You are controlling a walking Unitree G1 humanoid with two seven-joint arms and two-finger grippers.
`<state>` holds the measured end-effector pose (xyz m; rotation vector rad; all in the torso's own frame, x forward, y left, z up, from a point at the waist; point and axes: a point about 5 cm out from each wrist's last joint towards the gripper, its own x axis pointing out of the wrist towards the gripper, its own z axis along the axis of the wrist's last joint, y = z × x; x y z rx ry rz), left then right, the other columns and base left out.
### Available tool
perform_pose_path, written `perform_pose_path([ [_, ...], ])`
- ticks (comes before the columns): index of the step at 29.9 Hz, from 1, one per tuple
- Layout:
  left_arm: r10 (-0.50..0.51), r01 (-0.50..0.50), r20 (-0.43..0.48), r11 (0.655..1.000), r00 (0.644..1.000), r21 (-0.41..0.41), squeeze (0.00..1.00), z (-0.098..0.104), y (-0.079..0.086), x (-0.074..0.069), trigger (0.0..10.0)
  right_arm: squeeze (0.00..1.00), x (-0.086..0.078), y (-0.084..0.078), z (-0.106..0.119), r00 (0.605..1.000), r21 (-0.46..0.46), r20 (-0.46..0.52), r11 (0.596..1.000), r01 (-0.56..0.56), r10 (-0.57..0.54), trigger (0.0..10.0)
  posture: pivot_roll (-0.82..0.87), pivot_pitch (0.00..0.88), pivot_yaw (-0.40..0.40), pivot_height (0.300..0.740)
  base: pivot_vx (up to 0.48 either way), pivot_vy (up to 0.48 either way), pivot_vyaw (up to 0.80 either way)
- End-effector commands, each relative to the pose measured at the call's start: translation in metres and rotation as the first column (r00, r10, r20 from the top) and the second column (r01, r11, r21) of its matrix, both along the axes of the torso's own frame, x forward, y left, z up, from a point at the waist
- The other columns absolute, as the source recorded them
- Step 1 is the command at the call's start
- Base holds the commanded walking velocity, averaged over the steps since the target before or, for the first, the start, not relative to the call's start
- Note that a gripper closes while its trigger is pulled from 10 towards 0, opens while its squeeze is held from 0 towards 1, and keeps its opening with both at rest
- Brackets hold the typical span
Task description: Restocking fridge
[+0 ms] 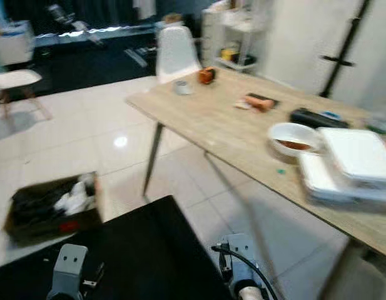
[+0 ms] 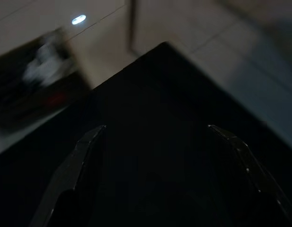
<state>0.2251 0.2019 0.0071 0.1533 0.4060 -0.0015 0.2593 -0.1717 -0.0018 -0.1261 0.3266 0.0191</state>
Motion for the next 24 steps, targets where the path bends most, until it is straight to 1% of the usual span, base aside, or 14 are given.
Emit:
perform_pose_path([
  [1, -0.006, 0.006, -0.006, 1.0, 1.0, -0.009, 0.0, -0.0005, -0.0025, -0.001, 10.0, 0.0, -0.0058, -0.0033, -0.0067, 0.999, 0.008, -0.035, 1.0, 0.018, -0.018, 10.0, -0.06, 0.057, 0.017, 0.736, 0.0, 0.0, -0.8],
  [24, 0.014, -0.014, -0.015, 1.0, 1.0, -0.014, 0.0, -0.0003, -0.0028, -0.0006, 10.0, 0.0, -0.0067, -0.0034, -0.0076, 0.999, 0.007, -0.039, 1.0, 0.015, -0.015, 10.0, -0.06, 0.065, 0.018, 0.736, 0.0, 0.0, -0.79],
])
